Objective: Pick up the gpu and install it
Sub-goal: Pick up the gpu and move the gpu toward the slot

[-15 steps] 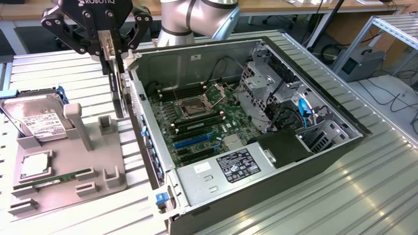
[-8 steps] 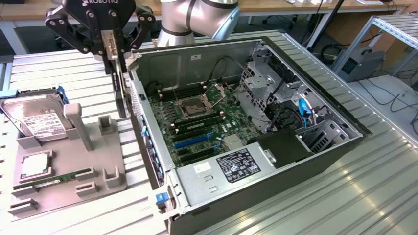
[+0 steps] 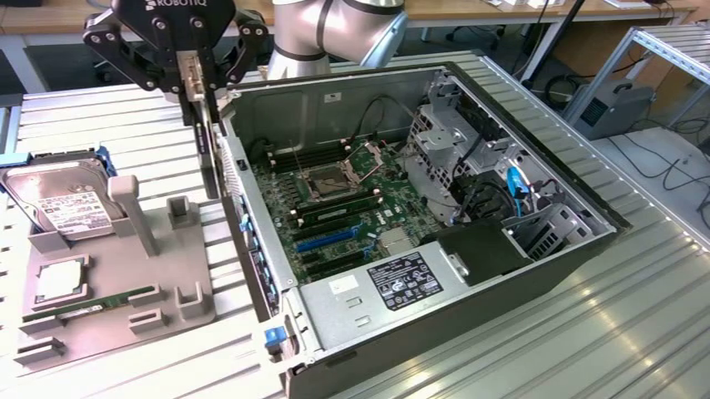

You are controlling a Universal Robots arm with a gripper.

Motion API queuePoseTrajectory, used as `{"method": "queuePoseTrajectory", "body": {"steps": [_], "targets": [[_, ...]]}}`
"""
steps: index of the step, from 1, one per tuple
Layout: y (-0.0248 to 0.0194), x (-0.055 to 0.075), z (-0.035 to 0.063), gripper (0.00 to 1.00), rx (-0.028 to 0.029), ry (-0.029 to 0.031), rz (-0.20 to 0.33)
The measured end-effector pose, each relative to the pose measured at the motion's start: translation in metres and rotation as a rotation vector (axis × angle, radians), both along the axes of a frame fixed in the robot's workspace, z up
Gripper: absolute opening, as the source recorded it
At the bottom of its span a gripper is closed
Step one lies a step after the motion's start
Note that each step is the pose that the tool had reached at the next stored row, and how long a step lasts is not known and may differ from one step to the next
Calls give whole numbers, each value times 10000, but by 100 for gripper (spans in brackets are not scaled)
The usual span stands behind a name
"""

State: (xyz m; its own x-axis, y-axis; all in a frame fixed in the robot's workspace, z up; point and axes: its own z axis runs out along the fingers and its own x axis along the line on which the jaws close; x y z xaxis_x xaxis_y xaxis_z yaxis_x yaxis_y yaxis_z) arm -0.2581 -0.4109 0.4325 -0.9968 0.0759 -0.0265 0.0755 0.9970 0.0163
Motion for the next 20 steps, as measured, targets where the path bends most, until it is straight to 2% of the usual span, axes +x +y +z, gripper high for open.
{"method": "queuePoseTrajectory", "body": {"steps": [9, 15, 18, 20], "targets": [[0, 44, 0, 27, 0, 0, 0], [0, 231, -2, 27, -5, 0, 0], [0, 415, -15, 27, -5, 0, 0], [0, 456, -19, 27, -5, 0, 0]]}}
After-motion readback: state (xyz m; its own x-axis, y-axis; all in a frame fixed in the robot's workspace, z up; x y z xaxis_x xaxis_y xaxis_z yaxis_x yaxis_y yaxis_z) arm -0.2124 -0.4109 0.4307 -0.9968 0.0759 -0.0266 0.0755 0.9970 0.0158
